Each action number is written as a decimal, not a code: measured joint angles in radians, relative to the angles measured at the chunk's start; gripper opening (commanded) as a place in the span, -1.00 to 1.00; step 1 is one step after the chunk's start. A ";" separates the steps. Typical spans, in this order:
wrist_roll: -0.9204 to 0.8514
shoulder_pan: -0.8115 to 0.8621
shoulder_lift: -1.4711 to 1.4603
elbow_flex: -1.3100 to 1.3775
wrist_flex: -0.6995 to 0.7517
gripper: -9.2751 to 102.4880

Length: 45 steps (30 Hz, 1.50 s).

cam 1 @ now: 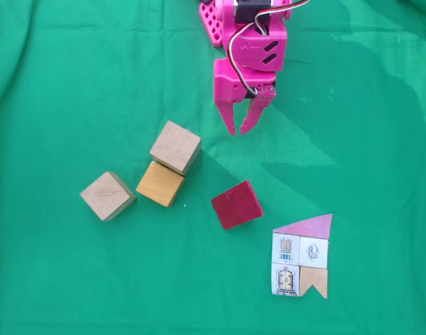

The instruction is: Grasp some building blocks and build the house on the picture.

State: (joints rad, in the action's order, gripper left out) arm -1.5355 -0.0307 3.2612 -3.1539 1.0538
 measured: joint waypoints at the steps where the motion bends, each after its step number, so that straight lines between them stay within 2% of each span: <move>1: 0.000 0.000 0.000 0.000 0.000 -0.81; 18: 0.008 0.000 0.006 0.008 -0.003 -0.80; 34: 0.008 -0.003 -0.008 0.249 -0.002 -0.80; 45: 0.025 -0.009 -0.230 0.545 -0.002 -0.80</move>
State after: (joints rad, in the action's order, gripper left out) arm -1.5110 -0.0399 3.0311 -2.6093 1.0523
